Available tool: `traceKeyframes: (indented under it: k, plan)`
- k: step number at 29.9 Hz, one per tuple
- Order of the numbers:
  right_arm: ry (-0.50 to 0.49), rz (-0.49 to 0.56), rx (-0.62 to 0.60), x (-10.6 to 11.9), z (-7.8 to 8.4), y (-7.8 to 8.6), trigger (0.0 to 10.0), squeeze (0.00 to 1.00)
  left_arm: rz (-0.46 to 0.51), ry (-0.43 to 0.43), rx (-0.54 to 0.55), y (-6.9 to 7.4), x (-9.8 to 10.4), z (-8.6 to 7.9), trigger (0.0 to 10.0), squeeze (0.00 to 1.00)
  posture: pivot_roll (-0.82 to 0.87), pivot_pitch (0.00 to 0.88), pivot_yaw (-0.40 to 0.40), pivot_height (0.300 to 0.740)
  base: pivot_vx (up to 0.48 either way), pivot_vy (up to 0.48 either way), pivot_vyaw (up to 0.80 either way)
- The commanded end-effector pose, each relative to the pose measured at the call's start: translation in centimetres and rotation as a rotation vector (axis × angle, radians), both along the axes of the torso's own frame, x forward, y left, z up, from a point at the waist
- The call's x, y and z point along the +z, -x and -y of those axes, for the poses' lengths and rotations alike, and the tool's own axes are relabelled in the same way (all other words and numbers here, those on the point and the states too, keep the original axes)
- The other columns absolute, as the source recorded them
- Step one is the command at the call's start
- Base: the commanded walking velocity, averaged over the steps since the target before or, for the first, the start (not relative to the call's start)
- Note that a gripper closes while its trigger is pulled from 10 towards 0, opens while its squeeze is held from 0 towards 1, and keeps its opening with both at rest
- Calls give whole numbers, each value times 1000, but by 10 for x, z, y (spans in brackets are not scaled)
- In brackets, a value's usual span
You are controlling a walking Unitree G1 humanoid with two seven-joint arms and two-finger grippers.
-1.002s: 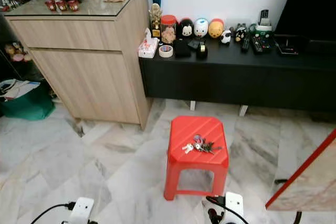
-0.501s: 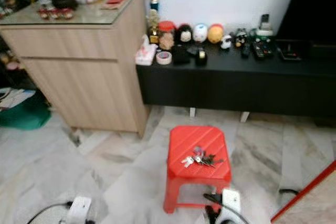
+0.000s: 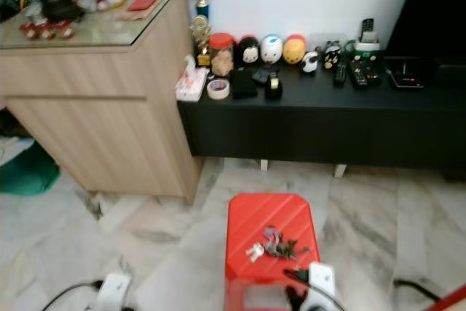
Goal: Hang keys on a hook
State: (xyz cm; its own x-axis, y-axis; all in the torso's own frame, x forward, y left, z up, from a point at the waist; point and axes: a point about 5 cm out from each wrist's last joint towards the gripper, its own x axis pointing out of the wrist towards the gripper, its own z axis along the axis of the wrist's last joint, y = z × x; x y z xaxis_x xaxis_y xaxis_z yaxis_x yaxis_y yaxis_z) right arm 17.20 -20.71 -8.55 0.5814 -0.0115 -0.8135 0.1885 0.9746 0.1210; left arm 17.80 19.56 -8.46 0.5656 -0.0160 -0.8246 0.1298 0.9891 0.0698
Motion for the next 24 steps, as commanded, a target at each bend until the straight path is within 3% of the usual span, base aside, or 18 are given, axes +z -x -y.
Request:
traceKeyframes:
  k: [1,14,16,18,21,22,24]
  plan:
    - [-27,12,17,1,-12,-6,10000,0,2,-46,8,0,2,-14,10000,0,-40,0,18,730,0,0,0]
    - [-20,101,36,5,-12,-11,10000,0,94,-50,32,-11,11,-22,10000,0,-52,0,16,730,0,0,0]
    - [-24,284,76,28,-27,-50,10000,0,212,-21,92,-28,24,-29,10000,0,-54,0,16,730,0,0,0]
    - [-20,314,83,32,-29,-56,10000,0,235,-17,102,-31,27,-31,10000,0,-55,0,17,730,0,0,0]
    - [-5,395,67,41,-25,-64,10000,0,345,-10,125,-48,40,-35,10000,0,-59,0,17,730,0,0,0]
    - [28,470,62,50,-23,-72,10000,0,498,7,91,-68,60,-32,10000,0,-62,0,18,730,0,0,0]
    - [51,528,63,58,-21,-78,10000,0,630,15,52,-84,78,-28,10000,0,-63,0,19,730,0,0,0]
